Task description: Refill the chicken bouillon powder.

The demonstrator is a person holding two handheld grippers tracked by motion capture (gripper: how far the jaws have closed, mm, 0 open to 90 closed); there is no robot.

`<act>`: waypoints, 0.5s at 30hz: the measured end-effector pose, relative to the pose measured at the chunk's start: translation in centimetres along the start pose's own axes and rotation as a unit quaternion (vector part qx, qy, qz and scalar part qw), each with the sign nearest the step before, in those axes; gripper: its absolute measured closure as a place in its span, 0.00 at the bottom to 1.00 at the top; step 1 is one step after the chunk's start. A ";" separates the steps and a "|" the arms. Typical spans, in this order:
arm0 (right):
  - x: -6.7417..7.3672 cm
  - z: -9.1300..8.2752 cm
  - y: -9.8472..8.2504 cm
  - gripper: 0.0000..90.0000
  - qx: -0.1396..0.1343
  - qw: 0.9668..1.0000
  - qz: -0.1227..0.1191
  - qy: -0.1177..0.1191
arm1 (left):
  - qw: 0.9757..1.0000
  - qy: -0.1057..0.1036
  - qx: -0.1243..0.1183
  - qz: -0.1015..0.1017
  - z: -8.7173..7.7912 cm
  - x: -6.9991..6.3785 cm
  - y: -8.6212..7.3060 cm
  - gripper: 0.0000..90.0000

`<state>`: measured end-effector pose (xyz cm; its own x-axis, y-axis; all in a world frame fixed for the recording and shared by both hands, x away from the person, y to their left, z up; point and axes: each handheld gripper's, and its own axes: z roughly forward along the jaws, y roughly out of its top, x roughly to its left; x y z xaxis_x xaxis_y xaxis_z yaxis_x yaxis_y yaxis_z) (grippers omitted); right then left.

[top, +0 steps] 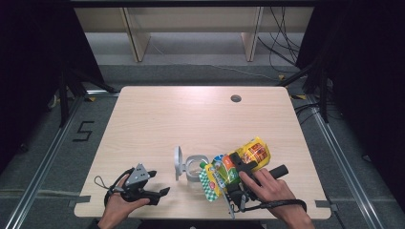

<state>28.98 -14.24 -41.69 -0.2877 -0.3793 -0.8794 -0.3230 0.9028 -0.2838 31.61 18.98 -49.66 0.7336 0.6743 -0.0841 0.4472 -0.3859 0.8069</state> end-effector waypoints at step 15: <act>-1.3 0.4 0.7 0.66 -0.008 0.998 -0.057 0.003 | 1.000 -0.002 0.000 0.000 0.0 0.0 0.0 0.22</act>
<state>29.49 -13.04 -40.86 -0.2542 -0.4812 -0.8389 -0.3685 0.8502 -0.3760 31.65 18.95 -49.66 0.7359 0.6717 -0.0856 0.4466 -0.3864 0.8070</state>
